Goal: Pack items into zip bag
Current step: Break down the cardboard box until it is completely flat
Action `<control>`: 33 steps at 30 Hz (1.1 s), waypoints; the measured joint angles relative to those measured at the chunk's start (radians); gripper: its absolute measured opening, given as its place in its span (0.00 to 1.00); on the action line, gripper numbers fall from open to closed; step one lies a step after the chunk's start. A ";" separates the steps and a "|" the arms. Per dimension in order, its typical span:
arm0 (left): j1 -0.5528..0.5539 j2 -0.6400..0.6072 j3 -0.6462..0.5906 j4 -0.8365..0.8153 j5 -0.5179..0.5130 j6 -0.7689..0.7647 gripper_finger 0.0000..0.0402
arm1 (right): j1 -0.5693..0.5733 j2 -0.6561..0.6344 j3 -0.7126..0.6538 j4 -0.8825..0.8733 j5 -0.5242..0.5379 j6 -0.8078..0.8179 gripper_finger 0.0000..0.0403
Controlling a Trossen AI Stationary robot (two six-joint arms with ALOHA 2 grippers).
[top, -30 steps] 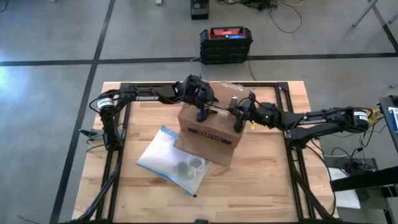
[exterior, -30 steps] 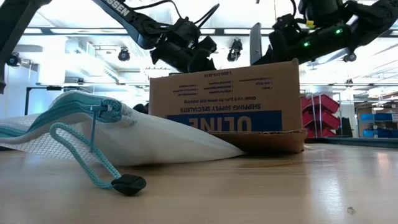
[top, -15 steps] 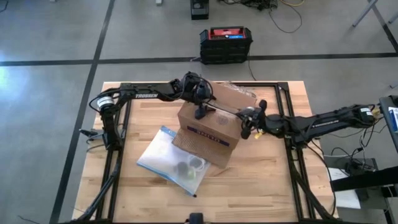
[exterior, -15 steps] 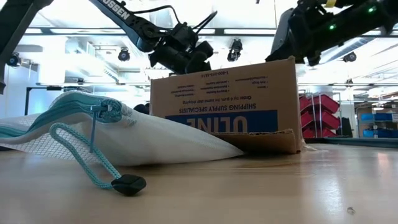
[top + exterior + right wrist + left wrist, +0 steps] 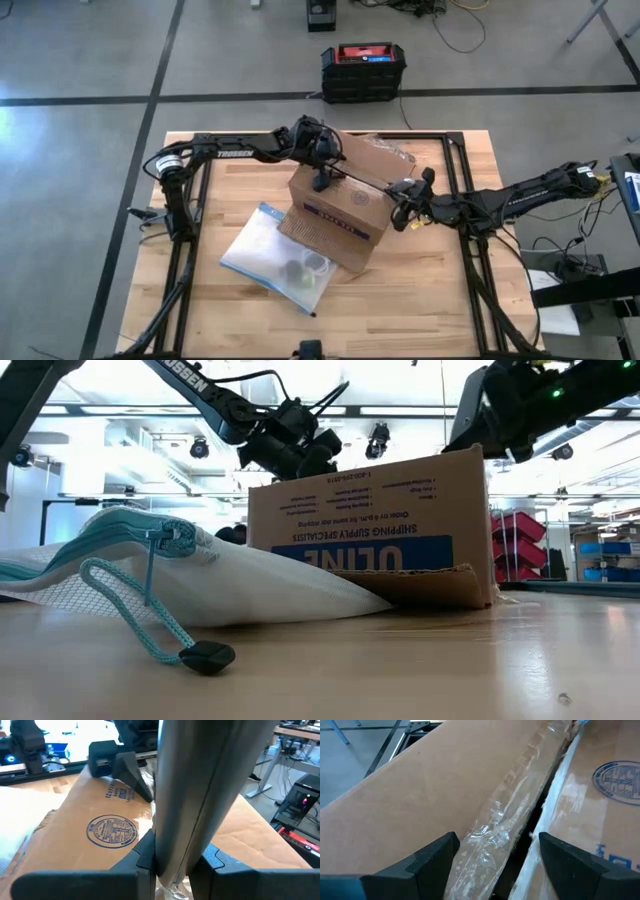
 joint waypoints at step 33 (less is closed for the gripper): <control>0.018 -0.129 -0.033 -0.089 0.112 0.092 0.68 | 0.065 -0.107 0.151 -0.298 0.226 -0.068 0.13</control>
